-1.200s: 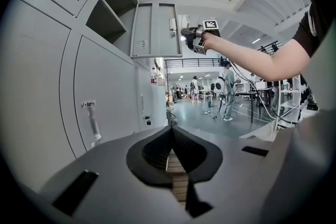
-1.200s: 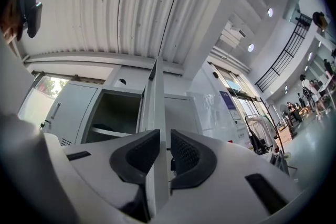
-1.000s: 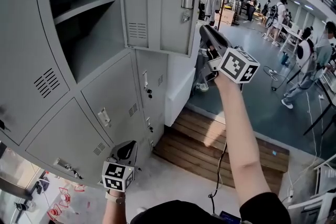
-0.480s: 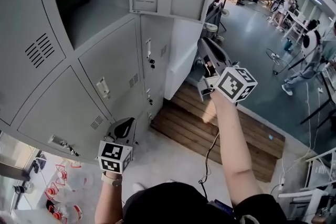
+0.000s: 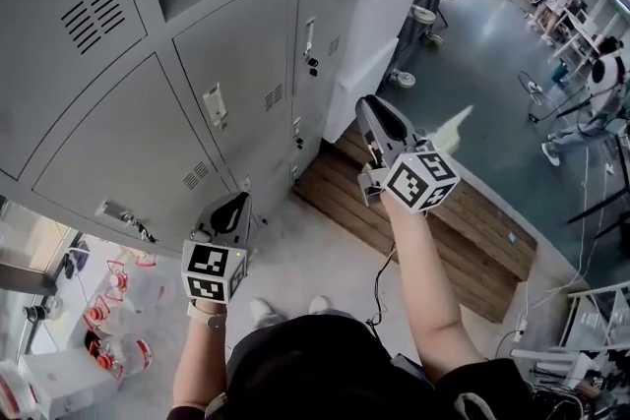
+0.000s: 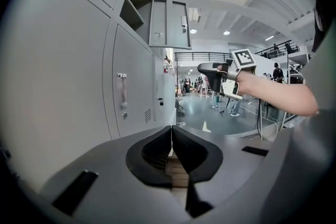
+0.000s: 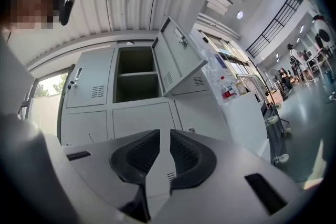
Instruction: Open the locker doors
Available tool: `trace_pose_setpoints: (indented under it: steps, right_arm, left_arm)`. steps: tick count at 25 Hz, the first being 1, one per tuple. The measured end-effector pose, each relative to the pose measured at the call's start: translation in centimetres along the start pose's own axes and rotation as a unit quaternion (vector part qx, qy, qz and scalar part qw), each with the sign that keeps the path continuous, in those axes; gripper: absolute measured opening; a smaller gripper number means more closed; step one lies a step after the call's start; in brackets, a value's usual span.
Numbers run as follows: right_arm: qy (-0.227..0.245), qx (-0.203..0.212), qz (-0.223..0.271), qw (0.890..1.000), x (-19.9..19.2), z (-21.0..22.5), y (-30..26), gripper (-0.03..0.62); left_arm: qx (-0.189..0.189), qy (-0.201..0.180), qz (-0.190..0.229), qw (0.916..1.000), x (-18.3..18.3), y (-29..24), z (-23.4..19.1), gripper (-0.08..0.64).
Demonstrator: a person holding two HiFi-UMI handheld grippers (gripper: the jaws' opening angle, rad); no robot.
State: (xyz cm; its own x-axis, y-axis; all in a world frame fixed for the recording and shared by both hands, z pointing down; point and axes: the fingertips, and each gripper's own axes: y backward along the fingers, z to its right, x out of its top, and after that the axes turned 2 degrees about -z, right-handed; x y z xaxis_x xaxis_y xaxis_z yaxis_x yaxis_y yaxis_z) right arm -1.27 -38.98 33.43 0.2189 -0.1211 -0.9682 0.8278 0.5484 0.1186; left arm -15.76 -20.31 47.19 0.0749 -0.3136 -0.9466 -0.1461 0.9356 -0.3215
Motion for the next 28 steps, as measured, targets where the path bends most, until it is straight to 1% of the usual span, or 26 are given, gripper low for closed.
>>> trace_pose_setpoints:
  steps: [2,4,8,12,16,20,23,28]
  right_arm:
    - [0.001,0.002,-0.013,1.0,-2.3,-1.0,0.2,0.078]
    - [-0.01,0.009,-0.029,0.999,-4.8,-2.3,0.3,0.078]
    - [-0.035,0.03,-0.065,0.997,-9.8,-5.7,0.0,0.078]
    - [-0.059,0.057,-0.085,0.993,-13.5,-9.8,-1.2,0.078]
    - [-0.06,0.104,-0.108,0.987,-16.5,-15.2,-3.0,0.083]
    - [-0.057,0.154,-0.122,0.979,-18.3,-21.2,-4.6,0.085]
    - [-0.046,0.199,-0.13,0.97,-19.3,-26.2,-5.9,0.097]
    - [-0.027,0.264,-0.134,0.955,-20.3,-33.6,-7.5,0.11]
  left_arm:
    - [0.006,0.003,-0.009,0.9999,-1.1,0.9,-0.3,0.02]
    - [0.014,0.011,-0.018,0.9997,-2.6,2.1,-0.7,0.02]
    - [0.032,0.03,-0.04,0.9982,-5.4,4.6,-1.7,0.02]
    - [0.056,0.045,-0.054,0.996,-7.9,7.2,-3.2,0.02]
    - [0.09,0.068,-0.057,0.992,-9.8,10.3,-5.1,0.02]
    - [0.123,0.092,-0.05,0.9869,-11.1,13.4,-7.0,0.02]
    - [0.144,0.103,-0.047,0.983,-12.1,15.6,-8.3,0.02]
    - [0.168,0.114,-0.044,0.9782,-13.5,18.5,-10.2,0.02]
